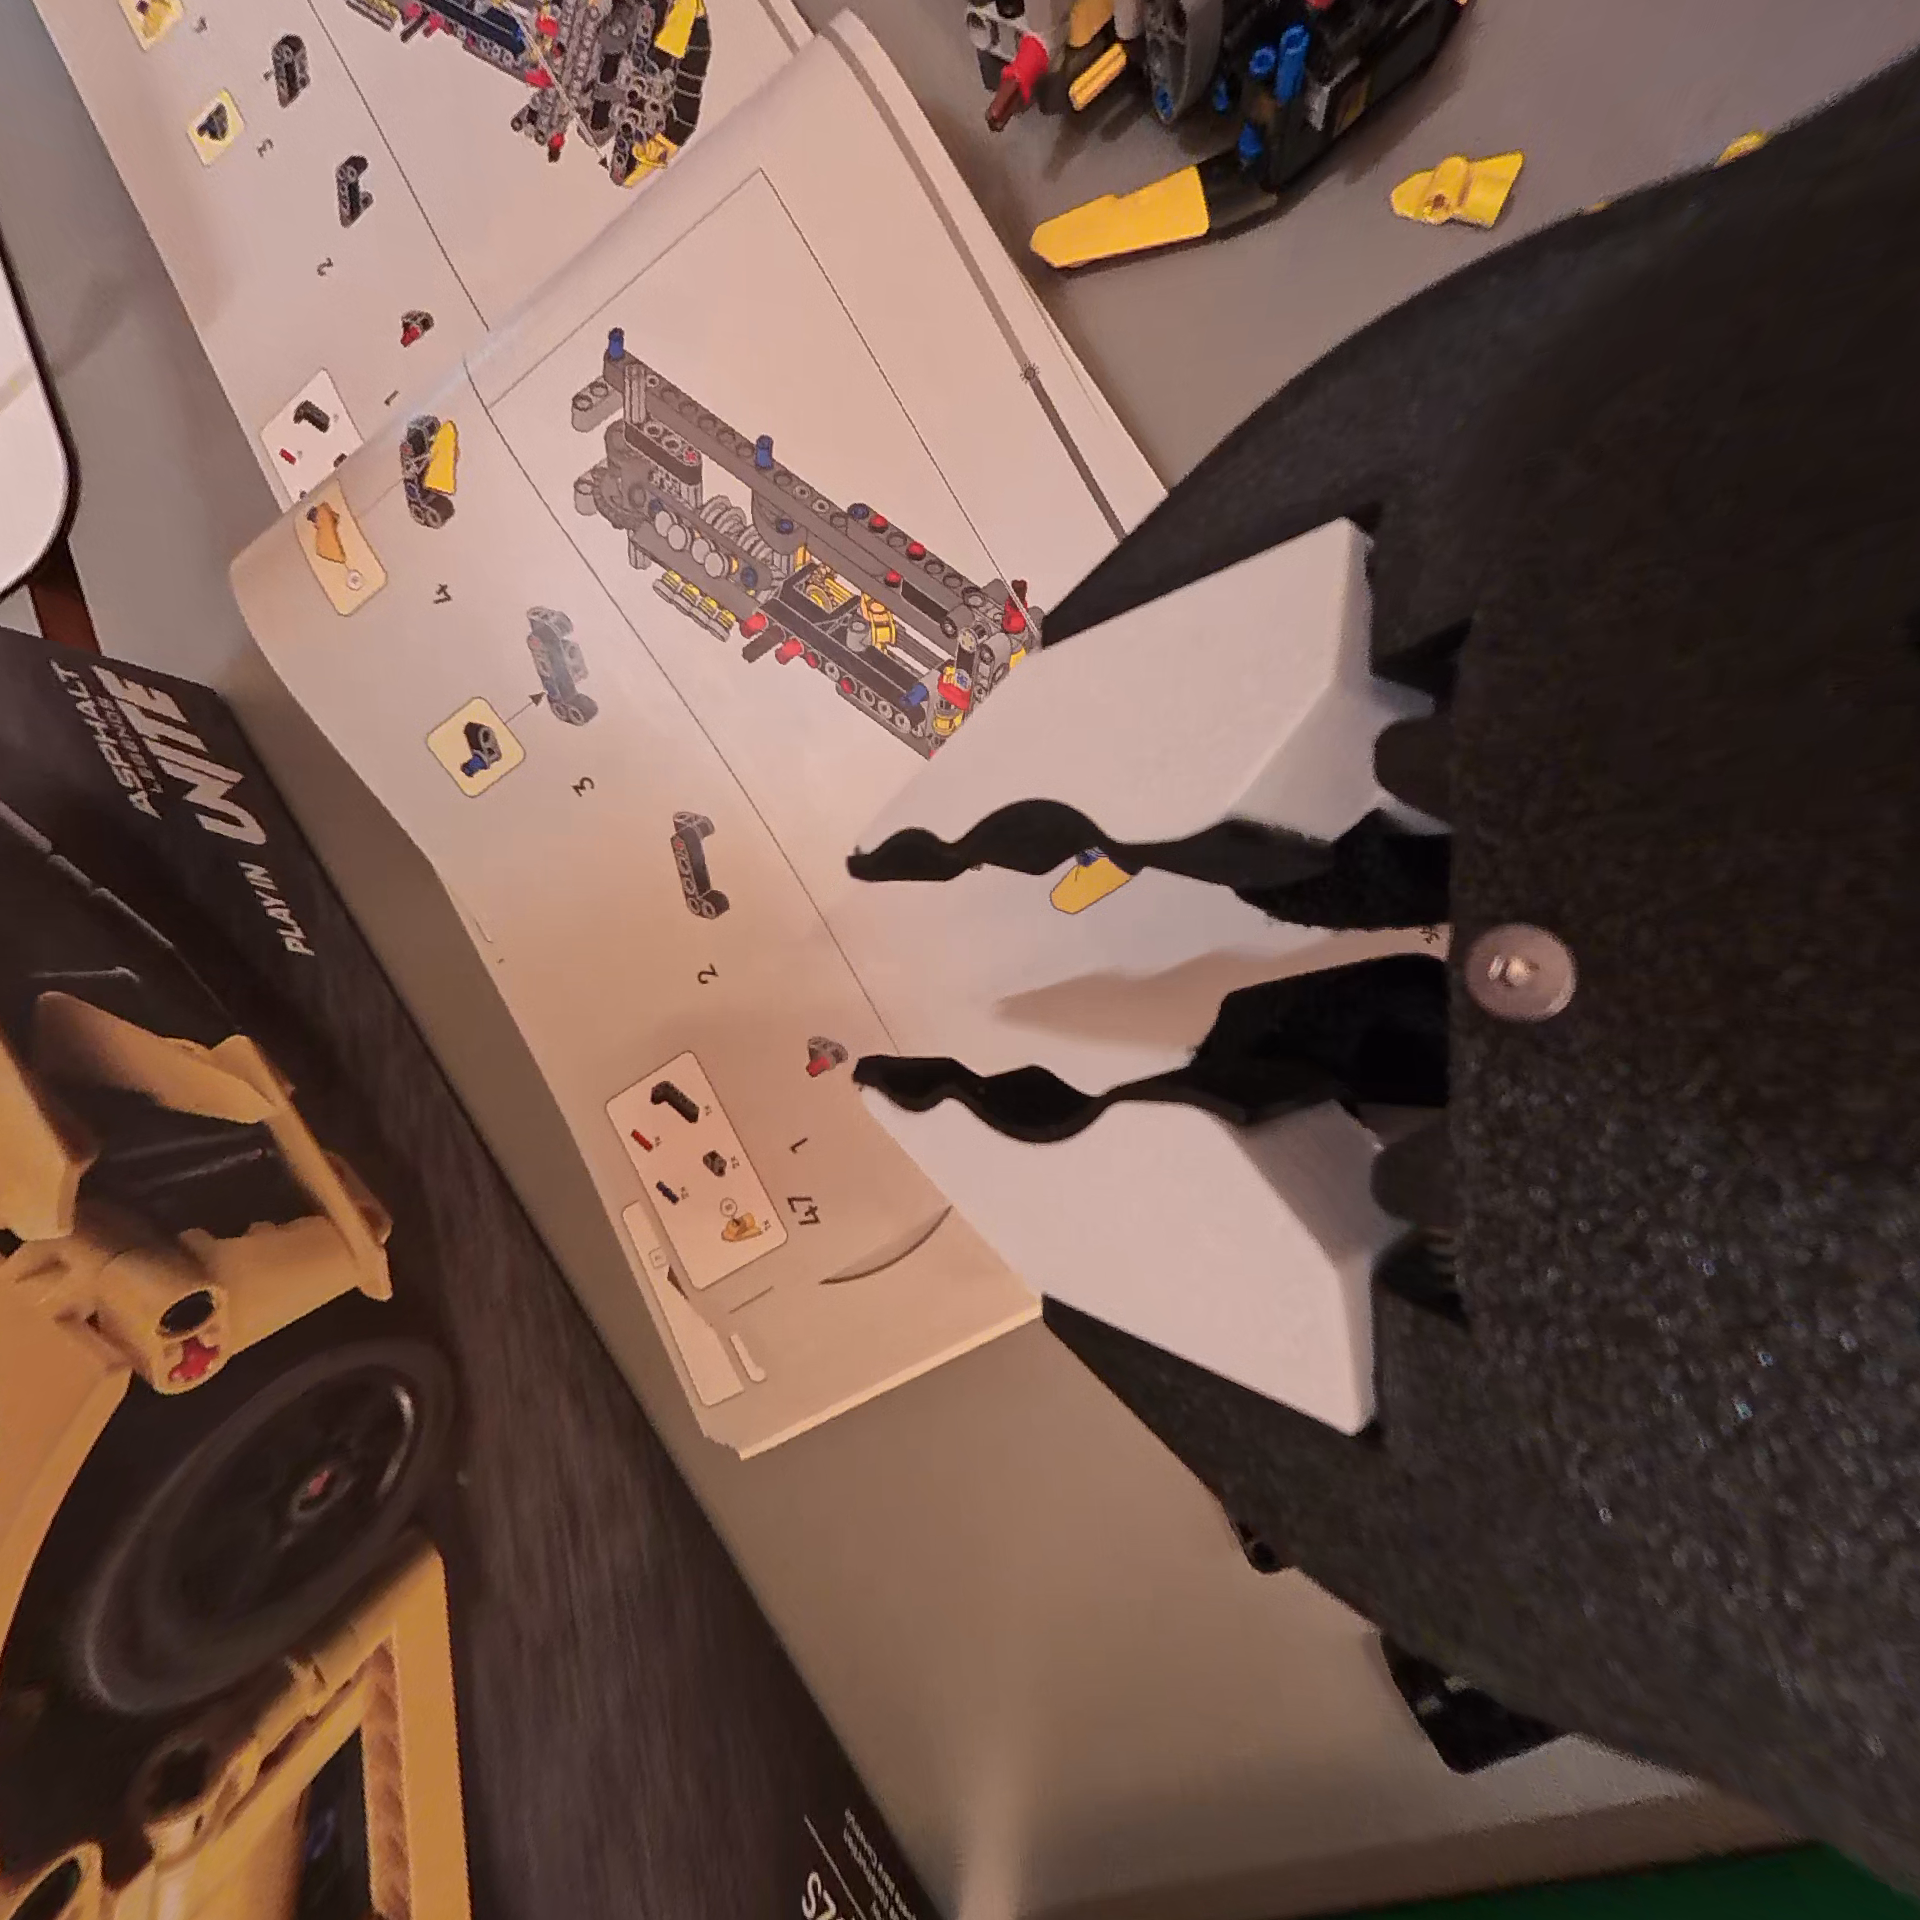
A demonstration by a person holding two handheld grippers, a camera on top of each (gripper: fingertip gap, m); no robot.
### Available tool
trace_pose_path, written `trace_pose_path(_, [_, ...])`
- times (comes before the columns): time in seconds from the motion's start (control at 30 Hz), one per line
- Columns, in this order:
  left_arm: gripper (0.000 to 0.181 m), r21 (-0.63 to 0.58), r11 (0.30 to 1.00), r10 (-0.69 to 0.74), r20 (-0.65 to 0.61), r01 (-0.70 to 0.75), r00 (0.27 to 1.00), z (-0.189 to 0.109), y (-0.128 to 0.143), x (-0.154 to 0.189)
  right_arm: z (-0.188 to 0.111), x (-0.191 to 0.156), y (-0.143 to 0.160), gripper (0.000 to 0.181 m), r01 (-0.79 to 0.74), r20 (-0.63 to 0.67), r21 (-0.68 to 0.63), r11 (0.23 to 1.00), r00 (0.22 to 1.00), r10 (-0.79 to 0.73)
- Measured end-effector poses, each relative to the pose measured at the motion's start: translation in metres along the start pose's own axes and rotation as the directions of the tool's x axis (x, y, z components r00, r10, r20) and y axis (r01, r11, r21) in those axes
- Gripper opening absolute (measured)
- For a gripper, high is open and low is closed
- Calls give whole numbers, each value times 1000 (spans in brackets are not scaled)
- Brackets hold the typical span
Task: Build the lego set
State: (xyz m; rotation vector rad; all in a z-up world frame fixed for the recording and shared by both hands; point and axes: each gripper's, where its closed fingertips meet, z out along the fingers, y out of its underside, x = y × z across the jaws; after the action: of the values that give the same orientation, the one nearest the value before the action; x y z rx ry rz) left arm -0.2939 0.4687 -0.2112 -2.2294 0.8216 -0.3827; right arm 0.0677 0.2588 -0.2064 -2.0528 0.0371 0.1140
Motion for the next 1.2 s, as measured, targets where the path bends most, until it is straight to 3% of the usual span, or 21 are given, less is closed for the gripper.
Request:
trace_pose_path(0.43, [32,13,1000,3,-39,-3,999,11,2,10,5,-7,28,19,174,-77,-168,970,979,-189])
trace_pose_path(0.73, [32,-5,1000,21,-25,-21,999,16,6,9,7,-3,34,18,86,-46,-182,979,994,-96])
trace_pose_path(1.2, [32,-11,1000,21,-31,-22,999,18,8,11,8,3,38,5,147,-92,-229,962,981,-172])
